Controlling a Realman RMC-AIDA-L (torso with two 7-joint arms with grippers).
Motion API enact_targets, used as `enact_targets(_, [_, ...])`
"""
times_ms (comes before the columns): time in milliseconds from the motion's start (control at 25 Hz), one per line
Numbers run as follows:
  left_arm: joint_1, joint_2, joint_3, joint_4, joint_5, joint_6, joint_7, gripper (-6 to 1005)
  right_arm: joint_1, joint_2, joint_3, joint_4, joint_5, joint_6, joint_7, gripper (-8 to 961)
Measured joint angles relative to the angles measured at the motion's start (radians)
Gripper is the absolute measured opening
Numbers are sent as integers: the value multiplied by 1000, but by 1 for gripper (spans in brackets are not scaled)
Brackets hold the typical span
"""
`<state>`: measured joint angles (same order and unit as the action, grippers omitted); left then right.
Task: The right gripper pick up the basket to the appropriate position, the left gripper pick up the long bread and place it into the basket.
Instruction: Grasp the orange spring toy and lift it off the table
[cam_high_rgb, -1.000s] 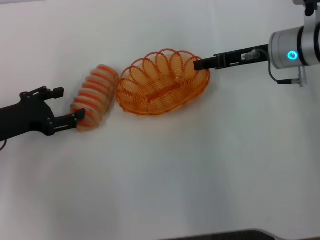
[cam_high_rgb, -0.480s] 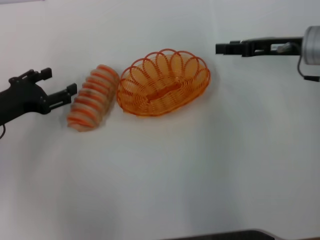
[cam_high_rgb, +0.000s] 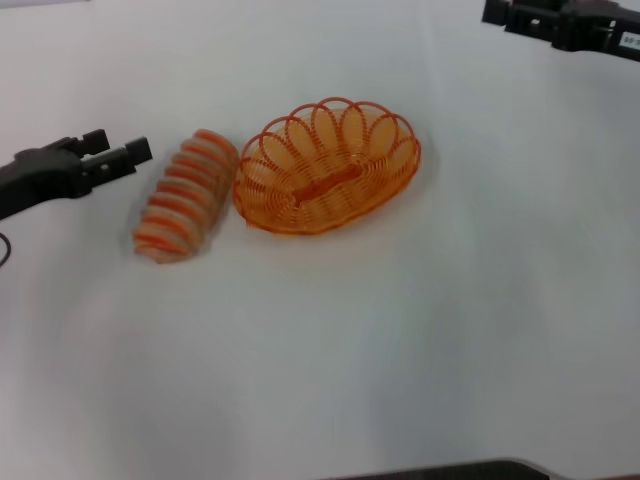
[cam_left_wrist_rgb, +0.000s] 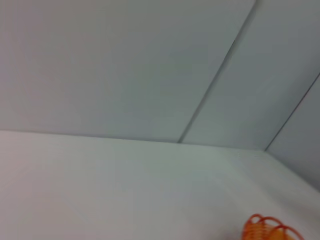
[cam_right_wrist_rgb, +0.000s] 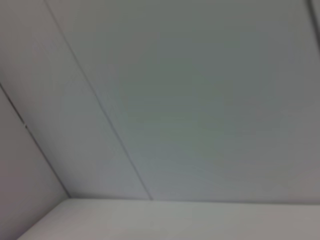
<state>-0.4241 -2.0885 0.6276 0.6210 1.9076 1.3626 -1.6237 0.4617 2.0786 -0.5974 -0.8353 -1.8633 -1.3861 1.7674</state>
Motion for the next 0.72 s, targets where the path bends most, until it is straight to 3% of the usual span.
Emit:
enact_targets(120, [-31, 64, 45, -4, 26, 65, -225, 834, 0, -3, 24, 2, 3, -4, -10, 677])
enact_targets(240, [-53, 97, 82, 27, 63, 121, -368, 834, 1, -6, 33, 3, 4, -2, -12, 678])
enact_targets(520, [-125, 102, 179, 251, 360, 159, -678, 831, 1, -16, 47, 6, 5, 2, -5, 702])
enact_targets(720, [-208, 72, 229, 319, 566, 173, -747, 829, -3, -21, 55, 7, 5, -6, -3, 730])
